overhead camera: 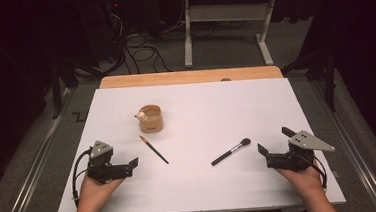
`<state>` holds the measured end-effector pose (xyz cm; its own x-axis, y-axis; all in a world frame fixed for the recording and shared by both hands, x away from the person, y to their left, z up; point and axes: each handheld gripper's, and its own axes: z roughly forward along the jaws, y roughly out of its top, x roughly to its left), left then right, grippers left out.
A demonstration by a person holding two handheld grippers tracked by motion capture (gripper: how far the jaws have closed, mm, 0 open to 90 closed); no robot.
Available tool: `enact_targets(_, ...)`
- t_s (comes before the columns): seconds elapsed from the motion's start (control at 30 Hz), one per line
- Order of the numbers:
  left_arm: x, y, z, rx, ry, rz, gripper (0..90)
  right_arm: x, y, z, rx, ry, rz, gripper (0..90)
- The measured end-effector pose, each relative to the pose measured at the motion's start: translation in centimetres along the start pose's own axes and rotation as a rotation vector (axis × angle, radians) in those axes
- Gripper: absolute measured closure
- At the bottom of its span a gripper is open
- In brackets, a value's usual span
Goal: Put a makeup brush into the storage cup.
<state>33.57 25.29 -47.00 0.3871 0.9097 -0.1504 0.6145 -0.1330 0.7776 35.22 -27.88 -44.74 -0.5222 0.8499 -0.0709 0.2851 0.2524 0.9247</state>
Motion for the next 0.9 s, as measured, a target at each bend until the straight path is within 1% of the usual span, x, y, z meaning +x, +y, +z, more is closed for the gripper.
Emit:
enact_targets(0.03, 0.0, 0.1, 0.0, 0.005, 0.002, 0.004, 1.4, 0.0, 0.0, 0.1, 0.002, 0.003, 0.004, 0.6)
enact_targets(0.07, -0.1, 0.1, 0.0, 0.001, 0.004, -0.004, 1.5, 0.1, -0.1, 0.1, 0.006, 0.005, 0.012, 0.5)
enact_targets(0.1, 0.0, 0.3, 0.0, 0.004, 0.008, -0.005, 1.8, 0.1, -0.1, 0.1, 0.004, 0.007, 0.005, 0.5)
enact_targets(0.2, -0.1, 0.6, -0.1, 0.007, 0.013, -0.028, 1.9, 0.1, -0.2, 0.3, 0.008, 0.002, 0.005, 0.6)
enact_targets(0.23, 0.0, 0.7, 0.0, 0.007, 0.009, -0.040, 1.9, 0.2, -0.2, 0.3, 0.010, 0.002, 0.007, 0.5)
enact_targets(0.33, 0.2, 1.1, 0.1, 0.023, 0.005, -0.066, 1.9, 0.1, -0.3, 0.1, 0.004, 0.000, -0.006, 0.6)
enact_targets(0.4, 0.2, 1.4, 0.2, 0.031, 0.014, -0.076, 3.1, 0.1, -0.3, -0.1, -0.003, -0.002, 0.001, 0.6)
enact_targets(0.43, 0.2, 1.5, 0.2, 0.032, 0.011, -0.083, 3.1, 0.1, -0.3, -0.1, -0.003, -0.002, 0.001, 0.6)
enact_targets(0.47, 0.2, 1.6, 0.3, 0.037, 0.011, -0.082, 3.4, 0.1, -0.3, -0.1, -0.006, 0.001, 0.004, 0.5)
enact_targets(0.53, 0.2, 1.8, 0.5, 0.065, 0.019, -0.070, 3.7, 0.0, -0.3, -0.2, -0.007, -0.001, 0.015, 0.6)
enact_targets(0.57, 0.1, 1.9, 0.5, 0.075, 0.017, -0.070, 3.7, 0.0, -0.3, -0.2, -0.011, -0.002, 0.008, 0.5)
enact_targets(0.63, 0.2, 2.0, 0.5, 0.083, 0.018, -0.085, 3.7, 0.0, -0.2, -0.2, -0.016, -0.005, 0.006, 0.5)
enact_targets(0.7, 0.3, 2.1, 0.4, 0.092, 0.024, -0.090, 3.5, 0.1, -0.2, -0.1, -0.013, -0.003, 0.004, 0.5)
enact_targets(0.8, 0.3, 2.3, 0.4, 0.119, 0.028, -0.093, 3.4, 0.2, -0.2, -0.1, -0.008, 0.000, 0.003, 0.5)
enact_targets(0.9, 0.2, 2.6, 0.4, 0.154, 0.028, -0.077, 3.0, 0.3, -0.1, 0.0, -0.010, -0.004, 0.003, 0.5)
